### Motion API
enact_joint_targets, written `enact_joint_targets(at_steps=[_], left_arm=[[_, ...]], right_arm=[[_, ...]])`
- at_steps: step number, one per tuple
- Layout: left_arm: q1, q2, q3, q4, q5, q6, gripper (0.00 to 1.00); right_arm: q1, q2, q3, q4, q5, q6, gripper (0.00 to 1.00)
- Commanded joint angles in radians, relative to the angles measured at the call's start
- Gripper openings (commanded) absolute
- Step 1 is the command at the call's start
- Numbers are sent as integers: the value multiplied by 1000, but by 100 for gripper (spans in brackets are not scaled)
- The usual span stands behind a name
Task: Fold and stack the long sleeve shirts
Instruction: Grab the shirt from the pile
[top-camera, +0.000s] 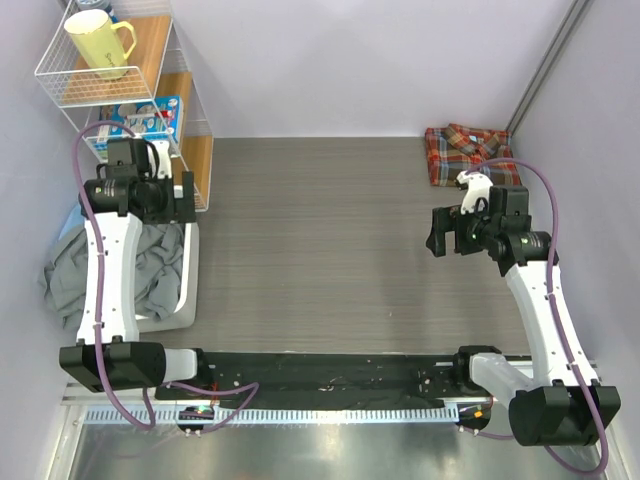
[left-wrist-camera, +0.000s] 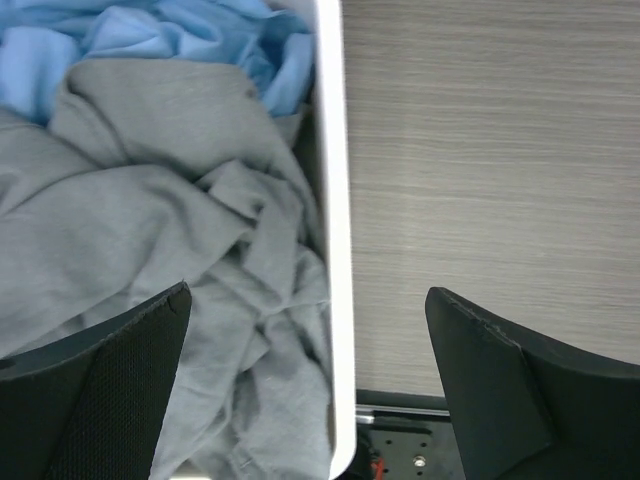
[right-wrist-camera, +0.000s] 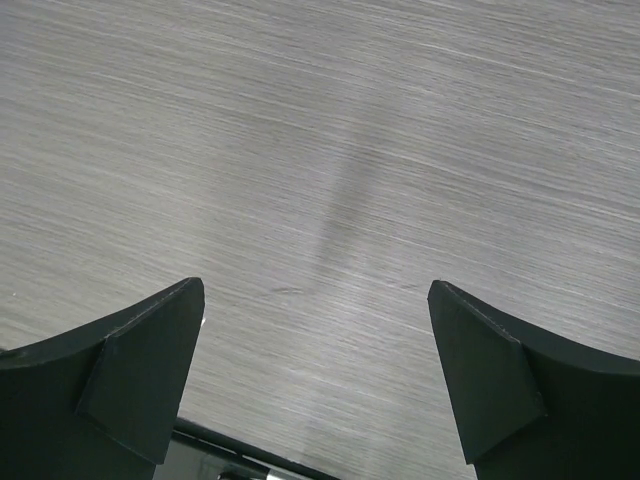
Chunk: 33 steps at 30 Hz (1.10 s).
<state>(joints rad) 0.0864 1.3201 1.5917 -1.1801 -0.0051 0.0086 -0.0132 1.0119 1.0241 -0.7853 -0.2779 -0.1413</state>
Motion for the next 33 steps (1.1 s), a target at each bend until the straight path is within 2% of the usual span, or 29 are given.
enact_joint_targets(at_steps=[1, 5, 8, 14, 19, 28, 30, 31, 33], left_arm=[[10, -28, 24, -50, -157, 82, 100], [82, -33, -19, -32, -184, 215, 100], [176, -4, -6, -45, -144, 302, 100], [282, 88, 14, -85, -72, 419, 100], [325, 148, -48, -39, -30, 481, 100], [338, 206, -246, 77, -69, 516, 100], [338, 186, -240, 77, -53, 510, 74], [339, 145, -221, 79, -33, 505, 52], [337, 99, -182, 77, -13, 485, 23]], right_arm=[[1, 16, 56, -14, -69, -26, 100], [1, 39, 65, -34, -99, -37, 100], [1, 50, 68, -43, -112, -38, 100], [1, 68, 68, -51, -142, -46, 100], [1, 80, 68, -55, -152, -49, 100], [1, 82, 67, -58, -153, -55, 100], [1, 80, 65, -58, -155, -55, 100], [1, 79, 65, -57, -152, -55, 100], [1, 77, 64, -55, -153, -52, 100]])
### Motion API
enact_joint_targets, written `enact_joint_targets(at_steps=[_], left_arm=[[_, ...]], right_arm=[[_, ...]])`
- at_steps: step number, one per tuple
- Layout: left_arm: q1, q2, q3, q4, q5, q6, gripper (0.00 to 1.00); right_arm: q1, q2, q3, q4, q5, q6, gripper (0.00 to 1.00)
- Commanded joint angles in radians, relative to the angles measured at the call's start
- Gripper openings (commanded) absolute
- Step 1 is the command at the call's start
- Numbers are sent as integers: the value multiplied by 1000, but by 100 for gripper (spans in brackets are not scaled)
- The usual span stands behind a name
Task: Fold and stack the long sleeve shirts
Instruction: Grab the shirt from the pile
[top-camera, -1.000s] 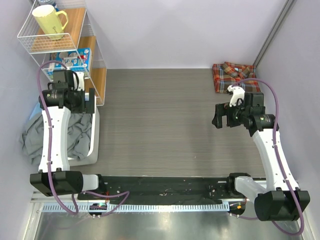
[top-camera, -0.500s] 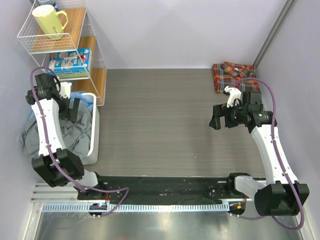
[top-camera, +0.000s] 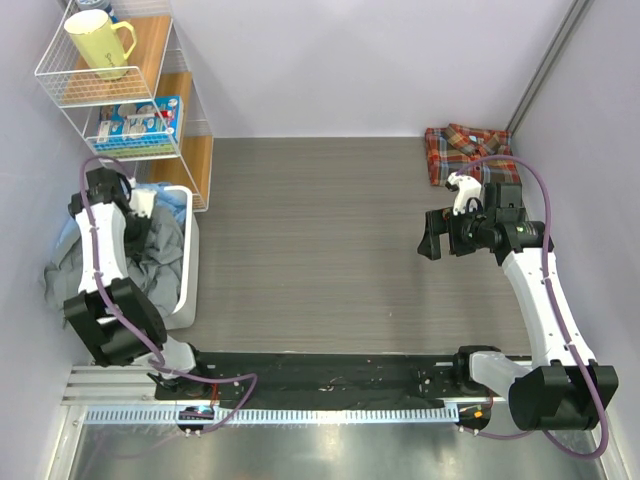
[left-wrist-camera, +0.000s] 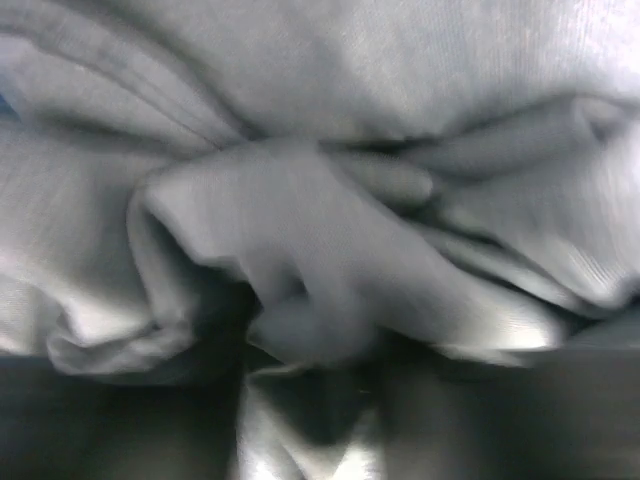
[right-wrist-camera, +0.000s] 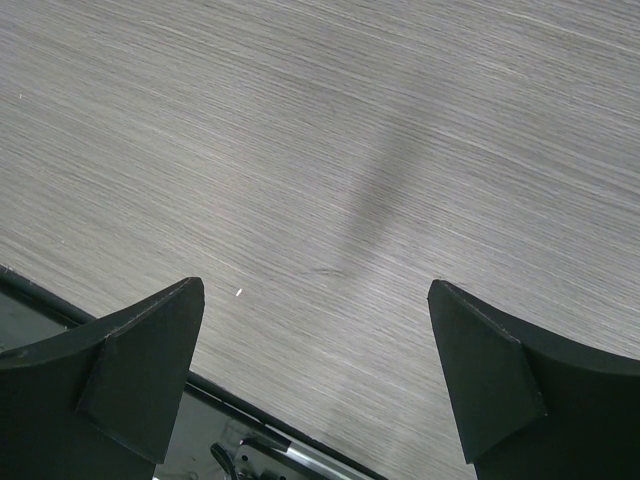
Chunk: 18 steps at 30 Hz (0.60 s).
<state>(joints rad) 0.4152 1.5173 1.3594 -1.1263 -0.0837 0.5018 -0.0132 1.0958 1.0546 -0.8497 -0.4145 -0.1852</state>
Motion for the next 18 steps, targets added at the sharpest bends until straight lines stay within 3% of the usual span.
enact_joint_targets(at_steps=[1, 7, 10, 13, 14, 16, 18], left_arm=[[10, -120, 114, 20, 81, -17, 1], [1, -184, 455, -171, 321, -71, 0], [-82, -190, 630, -276, 484, -39, 0], [-289, -250, 662, -184, 470, -94, 0], [-405, -255, 676, -159, 460, -107, 0], [-549, -205, 779, -123, 444, -161, 0], [-616, -149, 922, -107, 473, -201, 0]], right_arm=[[1, -5, 33, 9, -17, -7, 100], [1, 13, 47, 14, -32, 1, 100], [1, 16, 53, 20, -33, 7, 100], [-1, 19, 54, 24, -26, 12, 100], [-2, 19, 53, 24, -24, 13, 100], [-7, 18, 51, 28, -27, 15, 100], [-16, 18, 50, 31, -27, 21, 100]])
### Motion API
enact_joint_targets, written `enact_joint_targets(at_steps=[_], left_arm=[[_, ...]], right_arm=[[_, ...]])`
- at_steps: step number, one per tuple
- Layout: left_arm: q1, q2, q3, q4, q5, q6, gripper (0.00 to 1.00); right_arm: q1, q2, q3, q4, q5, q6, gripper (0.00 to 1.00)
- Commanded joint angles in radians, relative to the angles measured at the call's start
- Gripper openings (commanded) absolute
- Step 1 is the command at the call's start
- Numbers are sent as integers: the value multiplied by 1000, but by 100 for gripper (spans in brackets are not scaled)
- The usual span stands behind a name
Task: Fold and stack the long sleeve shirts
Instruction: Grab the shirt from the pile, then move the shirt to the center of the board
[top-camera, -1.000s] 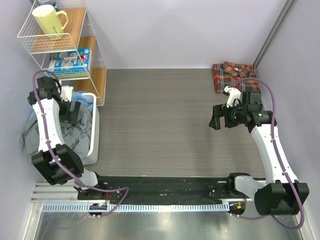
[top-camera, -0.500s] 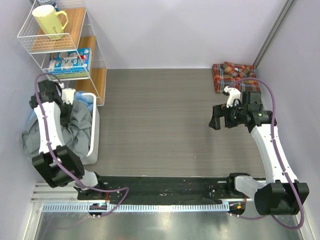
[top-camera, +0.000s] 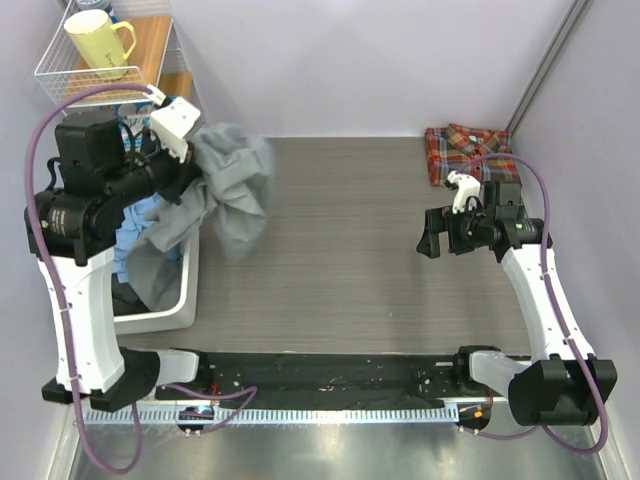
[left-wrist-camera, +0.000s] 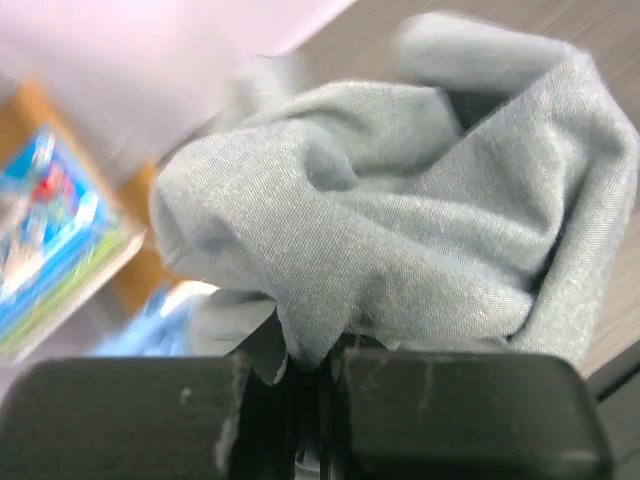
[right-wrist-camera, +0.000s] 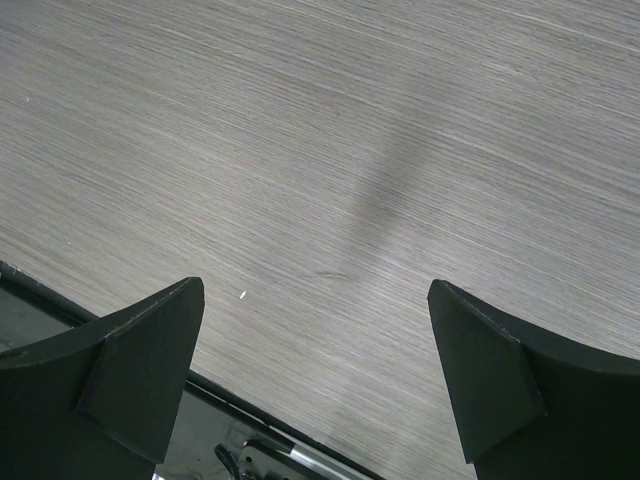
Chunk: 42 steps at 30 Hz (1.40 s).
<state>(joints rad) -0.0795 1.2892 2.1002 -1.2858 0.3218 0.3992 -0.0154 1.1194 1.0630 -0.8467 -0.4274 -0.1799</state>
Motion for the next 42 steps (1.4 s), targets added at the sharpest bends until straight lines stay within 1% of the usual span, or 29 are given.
enact_joint_targets(at_steps=[1, 3, 4, 5, 7, 9, 11, 12, 14, 15, 17, 19, 20, 22, 23, 24, 27, 28, 30, 31, 33, 34, 35, 36, 37, 38, 39, 41, 42], left_arm=[[-200, 138, 223, 68, 92, -114, 0], [-314, 188, 294, 141, 56, -151, 0], [-410, 206, 326, 181, 7, -163, 0], [-451, 247, 337, 260, -9, -178, 0], [-555, 291, 389, 330, -73, -191, 0], [-598, 358, 435, 440, -104, -233, 0], [-635, 419, 513, 514, -141, -261, 0], [-646, 433, 529, 593, -156, -276, 0], [-671, 437, 514, 685, -212, -287, 0], [-671, 430, 500, 800, -228, -310, 0], [-671, 426, 477, 905, -276, -335, 0], [-671, 427, 477, 992, -270, -356, 0], [-671, 427, 475, 1000, -267, -362, 0], [-671, 397, 414, 984, -276, -370, 0], [-671, 378, 365, 981, -282, -373, 0], [-669, 355, 272, 979, -276, -375, 0], [-663, 291, 152, 922, -253, -423, 0], [-663, 254, 64, 898, -200, -422, 0], [-663, 204, -62, 852, -185, -416, 0], [-654, 171, -188, 839, -140, -408, 0], [-651, 108, -316, 772, -77, -321, 0], [-652, 96, -372, 749, -55, -301, 8], [-654, 99, -475, 706, 35, -255, 19], [-663, 113, -502, 562, 51, -179, 68], [-664, 130, -525, 498, 48, -159, 82], [-663, 151, -557, 423, 33, -146, 100], [-629, 151, -600, 393, 51, -148, 100], [-562, 102, -698, 431, 115, -158, 100], [-509, 50, -797, 456, 129, -160, 100]], right_arm=[[-17, -4, 40, 29, -16, 19, 100], [-26, -3, 37, 31, -20, 22, 100], [-35, -3, 34, 32, -22, 23, 100], [-40, -3, 32, 31, -22, 25, 100], [-58, -4, 32, 32, -25, 26, 100], [-72, -7, 32, 31, -27, 28, 100], [-86, -7, 31, 32, -30, 30, 100], [-89, -6, 29, 35, -30, 30, 100], [-98, -1, 28, 37, -34, 33, 100], [-101, 2, 28, 37, -36, 33, 100], [-110, 8, 26, 41, -40, 36, 100], [-113, 14, 26, 44, -42, 40, 100], [-118, 16, 26, 44, -43, 40, 100], [-123, 13, 28, 46, -42, 42, 100], [-126, 10, 26, 46, -42, 42, 100], [-130, 7, 26, 46, -43, 43, 100], [-135, -1, 15, 52, -54, 45, 100], [-136, -1, 17, 51, -53, 45, 100], [-138, -4, 20, 51, -47, 45, 100], [-141, -10, 18, 51, -44, 45, 100], [-143, -23, 12, 51, -43, 43, 100], [-144, -27, 6, 51, -40, 40, 100], [-144, -27, 6, 51, -40, 37, 100], [-144, -17, 6, 51, -36, 36, 100], [-144, -10, 9, 48, -37, 31, 100], [-144, -1, 15, 37, -37, 28, 100], [-144, 12, 20, 31, -39, 22, 100], [-143, 23, 26, 21, -62, 4, 100], [-144, 28, 26, 18, -76, -3, 100]])
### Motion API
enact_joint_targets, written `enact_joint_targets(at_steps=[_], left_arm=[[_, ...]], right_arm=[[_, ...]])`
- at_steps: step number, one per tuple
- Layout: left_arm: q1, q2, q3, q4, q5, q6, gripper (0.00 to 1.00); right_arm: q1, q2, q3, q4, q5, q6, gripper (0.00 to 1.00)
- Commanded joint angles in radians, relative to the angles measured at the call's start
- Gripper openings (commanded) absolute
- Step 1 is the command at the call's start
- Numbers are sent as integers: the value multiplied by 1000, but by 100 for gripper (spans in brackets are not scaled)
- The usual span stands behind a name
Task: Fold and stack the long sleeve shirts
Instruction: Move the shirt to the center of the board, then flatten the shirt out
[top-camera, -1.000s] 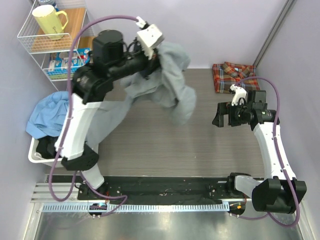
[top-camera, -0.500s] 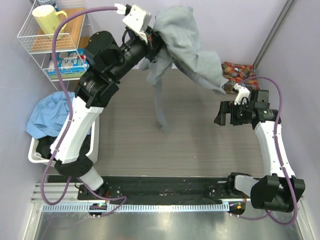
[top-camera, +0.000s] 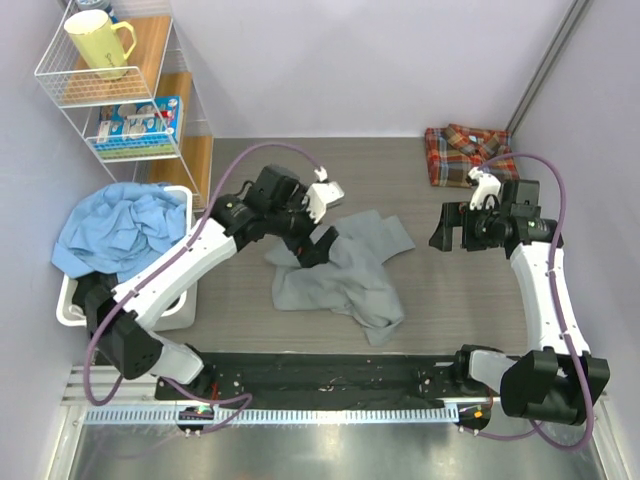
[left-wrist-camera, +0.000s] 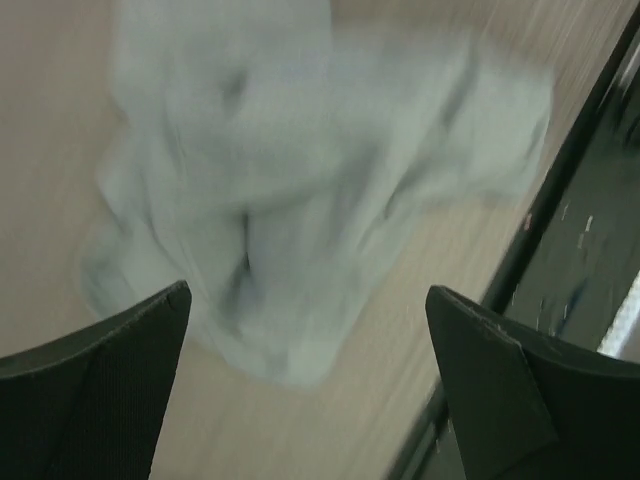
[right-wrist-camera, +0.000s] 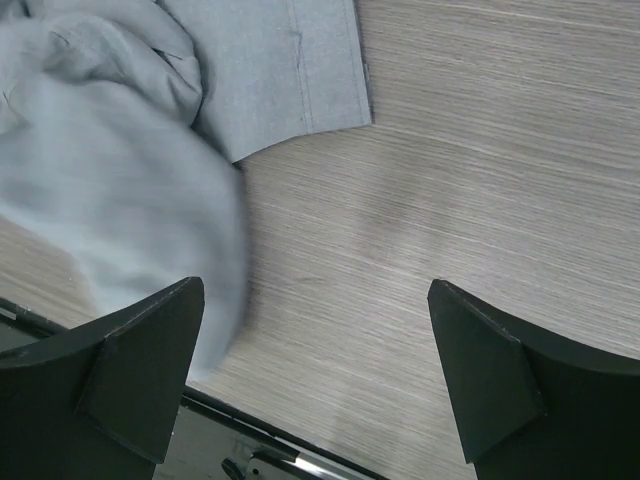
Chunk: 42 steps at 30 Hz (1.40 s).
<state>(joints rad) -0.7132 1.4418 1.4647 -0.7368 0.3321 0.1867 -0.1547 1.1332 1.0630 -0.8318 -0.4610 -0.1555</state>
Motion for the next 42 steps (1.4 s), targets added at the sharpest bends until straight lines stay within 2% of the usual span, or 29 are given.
enact_joint_targets(at_steps=[1, 5, 8, 9, 13, 17, 20, 24, 26, 28, 29, 30, 31, 32, 33, 34, 39, 42], left_arm=[[150, -119, -196, -66, 114, 68, 100], [260, -113, -285, -78, 131, 99, 100], [313, -46, -299, -64, 122, 122, 100], [323, -28, -294, -59, 116, 134, 99], [330, 104, -255, -6, 55, 166, 97], [331, 262, -204, 33, -5, 197, 91], [331, 314, -169, 73, -60, 191, 89], [345, 408, -130, 100, -100, 162, 80], [345, 442, -104, 83, -103, 157, 69], [351, 473, -81, 64, -104, 148, 61], [366, 476, -69, 57, -94, 143, 51], [377, 477, -38, 53, -59, 132, 45], [391, 473, -21, 48, -39, 110, 39], [417, 473, 5, 31, -21, 96, 21], [428, 465, 57, 22, -2, 82, 9], [440, 450, 86, 14, 11, 60, 1], [491, 350, 204, 17, 97, -3, 0], [492, 266, 246, 36, 134, -39, 0]], right_arm=[[-3, 29, 23, 2, -57, -32, 100], [30, 85, 22, 5, -120, -49, 100], [147, 141, 15, 22, -94, -52, 100], [221, 154, 11, 26, -67, -52, 100], [312, 249, -3, 51, -56, -50, 100], [346, 344, -5, 74, -56, -58, 99], [378, 398, -14, 118, -53, -44, 99], [414, 488, -3, 142, -80, -36, 91], [419, 516, 6, 140, -137, -33, 88], [420, 554, 32, 128, -157, -32, 66], [419, 568, 49, 113, -165, -38, 52], [419, 582, 101, 91, -166, -48, 29], [415, 597, 130, 41, -166, -58, 17], [408, 596, 159, 22, -166, -68, 7], [385, 588, 213, 7, -165, -70, 1], [373, 564, 239, -19, -162, -73, 1], [311, 473, 425, -73, -90, -87, 1], [313, 415, 475, -113, -74, -99, 1]])
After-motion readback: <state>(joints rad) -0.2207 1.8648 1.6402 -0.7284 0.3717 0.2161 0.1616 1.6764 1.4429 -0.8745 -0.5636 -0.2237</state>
